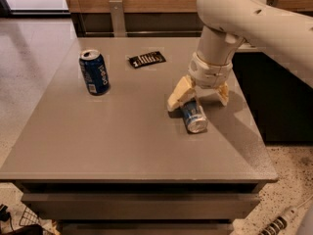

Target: Place redbull can upright

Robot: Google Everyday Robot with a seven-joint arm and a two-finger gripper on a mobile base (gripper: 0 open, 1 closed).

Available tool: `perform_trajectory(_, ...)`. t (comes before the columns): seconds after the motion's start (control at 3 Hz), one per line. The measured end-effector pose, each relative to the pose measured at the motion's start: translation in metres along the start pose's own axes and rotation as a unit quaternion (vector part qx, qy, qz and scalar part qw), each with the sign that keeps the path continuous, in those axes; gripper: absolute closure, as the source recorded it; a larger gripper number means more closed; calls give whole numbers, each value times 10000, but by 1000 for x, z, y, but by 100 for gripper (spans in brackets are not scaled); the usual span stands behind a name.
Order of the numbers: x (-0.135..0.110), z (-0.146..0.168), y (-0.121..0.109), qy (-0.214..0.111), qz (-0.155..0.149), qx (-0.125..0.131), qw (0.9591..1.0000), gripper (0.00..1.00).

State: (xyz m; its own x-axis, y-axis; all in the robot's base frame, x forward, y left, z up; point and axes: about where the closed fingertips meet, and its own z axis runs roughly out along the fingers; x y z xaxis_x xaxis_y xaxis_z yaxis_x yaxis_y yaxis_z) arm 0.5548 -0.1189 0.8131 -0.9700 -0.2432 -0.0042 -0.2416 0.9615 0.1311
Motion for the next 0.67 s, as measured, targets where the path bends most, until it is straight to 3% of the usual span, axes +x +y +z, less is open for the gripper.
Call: perform_trajectory(0.67, 1, -1, 1, -16, -1, 10, 10000, 63)
